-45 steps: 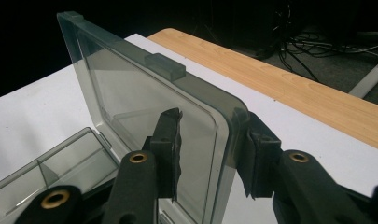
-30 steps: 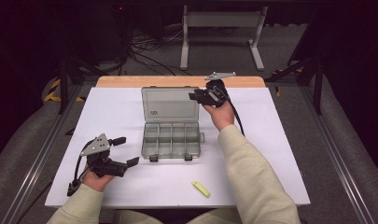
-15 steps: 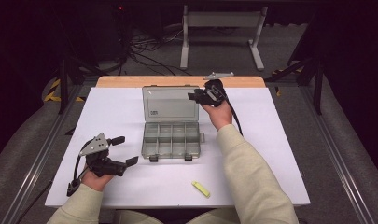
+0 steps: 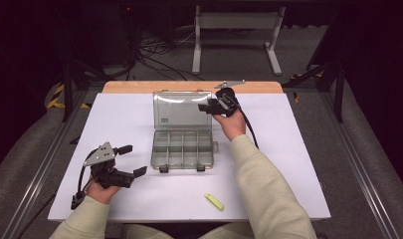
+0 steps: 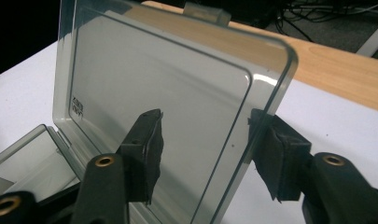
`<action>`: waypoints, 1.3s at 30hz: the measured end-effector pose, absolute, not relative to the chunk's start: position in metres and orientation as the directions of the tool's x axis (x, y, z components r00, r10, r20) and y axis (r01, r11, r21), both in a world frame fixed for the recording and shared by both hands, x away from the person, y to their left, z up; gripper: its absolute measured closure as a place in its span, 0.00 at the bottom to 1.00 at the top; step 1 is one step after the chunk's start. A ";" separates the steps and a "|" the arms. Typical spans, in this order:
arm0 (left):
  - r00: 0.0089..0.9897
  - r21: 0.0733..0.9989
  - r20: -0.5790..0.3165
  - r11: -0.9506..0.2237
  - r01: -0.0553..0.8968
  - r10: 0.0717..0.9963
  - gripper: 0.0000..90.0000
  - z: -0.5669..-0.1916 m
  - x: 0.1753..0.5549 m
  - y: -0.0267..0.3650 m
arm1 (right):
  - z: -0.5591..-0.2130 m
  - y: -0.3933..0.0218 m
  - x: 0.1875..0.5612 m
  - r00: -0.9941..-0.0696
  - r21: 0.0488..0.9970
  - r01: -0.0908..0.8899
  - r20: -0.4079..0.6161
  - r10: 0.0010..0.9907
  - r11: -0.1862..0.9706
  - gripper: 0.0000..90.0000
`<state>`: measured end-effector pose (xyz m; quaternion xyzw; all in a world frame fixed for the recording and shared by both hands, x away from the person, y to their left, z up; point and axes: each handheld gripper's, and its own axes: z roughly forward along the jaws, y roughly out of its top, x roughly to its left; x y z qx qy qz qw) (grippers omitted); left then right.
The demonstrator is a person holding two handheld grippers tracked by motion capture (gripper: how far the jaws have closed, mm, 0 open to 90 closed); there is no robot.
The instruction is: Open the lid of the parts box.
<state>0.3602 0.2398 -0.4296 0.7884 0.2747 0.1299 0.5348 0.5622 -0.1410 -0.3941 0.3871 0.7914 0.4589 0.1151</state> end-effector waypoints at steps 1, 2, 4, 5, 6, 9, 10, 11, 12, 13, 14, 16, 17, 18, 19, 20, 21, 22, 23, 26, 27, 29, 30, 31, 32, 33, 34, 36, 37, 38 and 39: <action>0.815 0.915 -0.089 -0.277 0.294 0.572 0.05 -0.430 0.360 0.240 | -0.396 -0.141 0.563 -0.673 0.812 0.511 0.174 0.719 0.282 0.49; 0.815 0.915 -0.087 -0.277 0.292 0.573 0.05 -0.430 0.360 0.240 | -0.396 -0.141 0.563 -0.673 0.812 0.511 0.174 0.719 0.282 0.49; 0.815 0.916 -0.087 -0.276 0.292 0.573 0.05 -0.430 0.360 0.240 | -0.399 -0.140 0.564 -0.671 0.803 0.523 0.181 0.719 0.286 0.48; 0.815 0.916 -0.088 -0.276 0.293 0.573 0.05 -0.430 0.360 0.240 | -0.401 -0.140 0.564 -0.670 0.800 0.527 0.183 0.719 0.288 0.48; 0.815 0.916 -0.088 -0.275 0.293 0.573 0.05 -0.430 0.360 0.240 | -0.402 -0.140 0.564 -0.669 0.796 0.532 0.186 0.719 0.289 0.48; 0.815 0.916 -0.088 -0.275 0.292 0.573 0.05 -0.430 0.360 0.240 | -0.405 -0.140 0.565 -0.668 0.791 0.539 0.192 0.719 0.290 0.47; 0.815 0.916 -0.088 -0.275 0.292 0.573 0.05 -0.430 0.360 0.240 | -0.407 -0.140 0.565 -0.668 0.788 0.543 0.194 0.719 0.291 0.47; 0.815 0.916 -0.089 -0.275 0.293 0.573 0.05 -0.430 0.360 0.240 | -0.408 -0.140 0.565 -0.666 0.784 0.546 0.195 0.720 0.294 0.46; 0.815 0.916 -0.089 -0.275 0.293 0.572 0.05 -0.430 0.360 0.240 | -0.409 -0.140 0.565 -0.666 0.782 0.549 0.196 0.720 0.295 0.46; 0.815 0.916 -0.089 -0.275 0.293 0.573 0.05 -0.430 0.360 0.240 | -0.411 -0.140 0.565 -0.664 0.779 0.553 0.198 0.721 0.296 0.46; 0.815 0.916 -0.088 -0.275 0.293 0.573 0.05 -0.430 0.360 0.240 | -0.412 -0.140 0.565 -0.663 0.776 0.557 0.202 0.720 0.296 0.46; 0.815 0.916 -0.089 -0.275 0.293 0.573 0.05 -0.430 0.360 0.240 | -0.415 -0.141 0.566 -0.660 0.769 0.567 0.207 0.722 0.297 0.45; 0.816 0.916 -0.089 -0.276 0.293 0.570 0.05 -0.430 0.361 0.240 | -0.417 -0.141 0.566 -0.658 0.765 0.571 0.211 0.723 0.297 0.44; 0.816 0.916 -0.089 -0.276 0.293 0.570 0.05 -0.430 0.361 0.240 | -0.417 -0.141 0.566 -0.658 0.765 0.571 0.211 0.723 0.297 0.44; 0.816 0.915 -0.093 -0.274 0.295 0.570 0.05 -0.430 0.360 0.240 | -0.418 -0.141 0.566 -0.657 0.763 0.574 0.212 0.724 0.297 0.44; 0.816 0.915 -0.089 -0.276 0.293 0.571 0.05 -0.430 0.360 0.240 | -0.419 -0.142 0.566 -0.654 0.759 0.579 0.216 0.725 0.297 0.43; 0.816 0.915 -0.092 -0.274 0.295 0.570 0.05 -0.430 0.360 0.240 | -0.420 -0.142 0.567 -0.653 0.757 0.582 0.218 0.725 0.297 0.43; 0.816 0.915 -0.093 -0.273 0.295 0.571 0.05 -0.430 0.360 0.240 | -0.421 -0.142 0.567 -0.653 0.755 0.585 0.222 0.724 0.296 0.43; 0.816 0.915 -0.092 -0.274 0.295 0.571 0.05 -0.430 0.361 0.240 | -0.422 -0.142 0.567 -0.651 0.752 0.589 0.225 0.725 0.296 0.42; 0.814 0.915 -0.092 -0.274 0.296 0.573 0.05 -0.430 0.360 0.240 | -0.425 -0.142 0.567 -0.646 0.746 0.600 0.239 0.725 0.289 0.40; 0.814 0.915 -0.091 -0.274 0.296 0.573 0.05 -0.430 0.360 0.240 | -0.426 -0.143 0.567 -0.645 0.744 0.603 0.242 0.724 0.288 0.39; 0.815 0.915 -0.088 -0.276 0.293 0.573 0.05 -0.430 0.361 0.240 | -0.427 -0.142 0.568 -0.644 0.741 0.607 0.246 0.725 0.288 0.39; 0.815 0.915 -0.091 -0.274 0.295 0.573 0.05 -0.430 0.360 0.240 | -0.429 -0.142 0.568 -0.642 0.737 0.611 0.248 0.726 0.290 0.38; 0.815 0.915 -0.091 -0.274 0.295 0.573 0.05 -0.430 0.360 0.240 | -0.429 -0.142 0.568 -0.642 0.737 0.611 0.248 0.726 0.290 0.38; 0.816 0.915 -0.093 -0.273 0.296 0.571 0.05 -0.430 0.361 0.240 | -0.429 -0.142 0.568 -0.641 0.734 0.614 0.250 0.725 0.290 0.38; 0.816 0.915 -0.093 -0.274 0.296 0.571 0.05 -0.430 0.361 0.240 | -0.431 -0.142 0.568 -0.640 0.728 0.620 0.253 0.725 0.293 0.38; 0.816 0.915 -0.094 -0.274 0.297 0.571 0.05 -0.430 0.361 0.240 | -0.431 -0.142 0.568 -0.640 0.728 0.620 0.253 0.725 0.293 0.38; 0.815 0.915 -0.095 -0.273 0.298 0.571 0.05 -0.430 0.360 0.240 | -0.432 -0.142 0.569 -0.639 0.724 0.624 0.256 0.725 0.294 0.38; 0.814 0.915 -0.091 -0.274 0.296 0.573 0.05 -0.430 0.360 0.240 | -0.433 -0.142 0.569 -0.639 0.722 0.626 0.257 0.725 0.295 0.37; 0.814 0.915 -0.091 -0.274 0.296 0.573 0.05 -0.430 0.360 0.240 | -0.434 -0.142 0.569 -0.637 0.720 0.630 0.262 0.725 0.293 0.37; 0.814 0.915 -0.092 -0.274 0.296 0.574 0.05 -0.430 0.360 0.240 | -0.434 -0.142 0.569 -0.637 0.720 0.630 0.262 0.725 0.293 0.37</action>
